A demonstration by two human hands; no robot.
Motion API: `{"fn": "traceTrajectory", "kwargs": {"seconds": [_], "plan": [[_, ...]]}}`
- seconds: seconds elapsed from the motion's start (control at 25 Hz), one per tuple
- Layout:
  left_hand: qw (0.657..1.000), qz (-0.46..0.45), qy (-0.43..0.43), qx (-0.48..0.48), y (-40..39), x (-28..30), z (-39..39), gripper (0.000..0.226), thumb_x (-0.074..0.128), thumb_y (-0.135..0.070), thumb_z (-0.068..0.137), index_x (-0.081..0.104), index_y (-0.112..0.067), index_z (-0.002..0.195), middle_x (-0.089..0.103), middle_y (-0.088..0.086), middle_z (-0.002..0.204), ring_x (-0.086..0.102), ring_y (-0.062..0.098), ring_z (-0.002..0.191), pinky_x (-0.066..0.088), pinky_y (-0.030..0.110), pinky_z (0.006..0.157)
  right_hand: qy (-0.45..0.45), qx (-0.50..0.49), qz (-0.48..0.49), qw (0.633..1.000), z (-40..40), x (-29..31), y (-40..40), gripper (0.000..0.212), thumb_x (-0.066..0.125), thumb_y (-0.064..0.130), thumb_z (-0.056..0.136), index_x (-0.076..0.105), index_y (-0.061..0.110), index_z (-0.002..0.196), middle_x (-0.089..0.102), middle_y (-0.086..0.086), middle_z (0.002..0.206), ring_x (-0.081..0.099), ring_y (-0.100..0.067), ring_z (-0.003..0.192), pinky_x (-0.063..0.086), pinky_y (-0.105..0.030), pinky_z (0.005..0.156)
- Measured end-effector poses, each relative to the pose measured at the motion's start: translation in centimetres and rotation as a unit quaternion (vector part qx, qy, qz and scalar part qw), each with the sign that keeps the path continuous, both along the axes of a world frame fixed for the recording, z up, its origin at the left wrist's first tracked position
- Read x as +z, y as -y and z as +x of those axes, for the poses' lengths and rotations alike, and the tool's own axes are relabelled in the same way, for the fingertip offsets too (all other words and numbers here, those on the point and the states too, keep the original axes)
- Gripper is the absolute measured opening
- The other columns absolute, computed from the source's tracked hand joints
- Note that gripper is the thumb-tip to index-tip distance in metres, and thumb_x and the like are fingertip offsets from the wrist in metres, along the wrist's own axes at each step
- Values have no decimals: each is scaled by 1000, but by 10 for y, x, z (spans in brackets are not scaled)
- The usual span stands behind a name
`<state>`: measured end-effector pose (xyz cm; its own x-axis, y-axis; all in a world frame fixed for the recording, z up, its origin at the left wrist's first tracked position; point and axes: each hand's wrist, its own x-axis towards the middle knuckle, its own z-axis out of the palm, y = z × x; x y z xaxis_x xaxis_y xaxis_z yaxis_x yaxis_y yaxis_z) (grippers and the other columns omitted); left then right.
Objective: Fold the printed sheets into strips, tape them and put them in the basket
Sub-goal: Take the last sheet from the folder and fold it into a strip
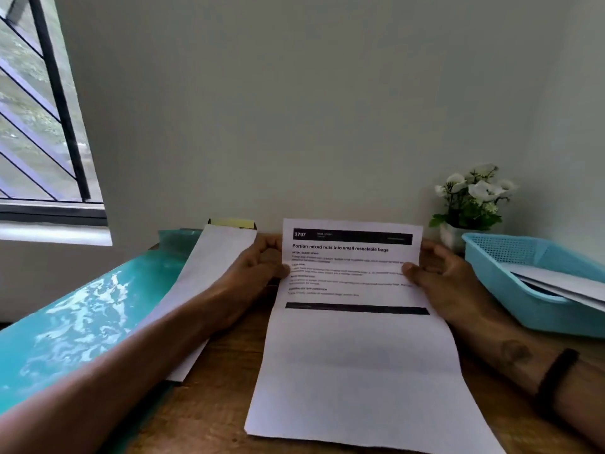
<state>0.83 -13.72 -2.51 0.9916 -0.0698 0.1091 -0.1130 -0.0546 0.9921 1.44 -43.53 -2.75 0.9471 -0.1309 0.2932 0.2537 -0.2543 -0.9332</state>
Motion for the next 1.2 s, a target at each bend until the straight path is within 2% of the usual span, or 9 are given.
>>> {"fn": "traceTrajectory", "kwargs": {"seconds": [0.12,0.32,0.44,0.6,0.68,0.76,0.92,1.08,1.2], "plan": [[1000,1,4,-2,1,-3,2,24,47,3,103,57,-3,123,76,15,117,73,34,110,58,53,99,1,-23,-21,1000,11,-8,6,20,67,15,98,70,29,113,76,7,110,70,-16,101,58,-38,89],[996,-78,-42,5,-3,4,0,23,49,-18,106,70,-11,112,74,21,120,70,37,115,54,52,105,9,-22,38,999,7,-7,4,41,51,-7,91,80,20,83,78,5,93,72,-21,89,56,-31,71],[998,-56,-32,-5,2,6,-5,28,65,-31,99,70,-15,122,77,14,115,74,31,106,60,45,95,5,16,69,997,2,-5,-1,41,44,0,92,82,15,86,80,-4,98,72,-30,97,61,-44,84],[999,-30,-8,-7,8,4,-8,44,80,-9,87,66,-23,126,81,4,101,80,24,86,64,34,67,-35,82,138,986,-5,-1,-4,40,41,17,97,81,15,102,77,-10,115,69,-30,108,56,-50,97],[998,-59,-11,-2,7,4,-9,42,79,-9,87,68,-18,127,80,8,108,79,28,93,65,39,76,-16,109,131,985,-6,2,-5,28,54,30,100,74,26,120,75,-2,122,70,-22,113,55,-46,98],[997,-74,-21,3,6,4,-9,41,79,-12,88,69,-14,127,79,11,114,77,32,102,62,48,92,-11,106,63,992,-7,1,-4,45,75,35,90,63,35,133,74,7,120,72,-15,109,60,-40,90],[996,-77,-31,19,5,3,-7,34,76,-18,93,71,-12,126,79,12,114,76,33,104,59,52,98,7,72,-1,997,-7,-5,-5,61,85,20,79,58,31,133,73,11,114,74,-10,99,63,-26,70],[999,1,-23,38,12,5,-9,29,60,-39,103,73,-18,118,81,6,107,78,27,99,60,48,97,6,49,55,997,-4,-8,-2,49,79,10,86,65,21,131,77,0,116,75,-20,102,62,-45,88],[996,-21,-23,88,16,7,-8,44,41,-53,107,75,-25,112,80,2,105,75,25,98,59,42,92,19,34,61,997,-4,-8,-1,41,79,11,87,69,21,125,78,0,114,75,-22,102,60,-49,93]]}}
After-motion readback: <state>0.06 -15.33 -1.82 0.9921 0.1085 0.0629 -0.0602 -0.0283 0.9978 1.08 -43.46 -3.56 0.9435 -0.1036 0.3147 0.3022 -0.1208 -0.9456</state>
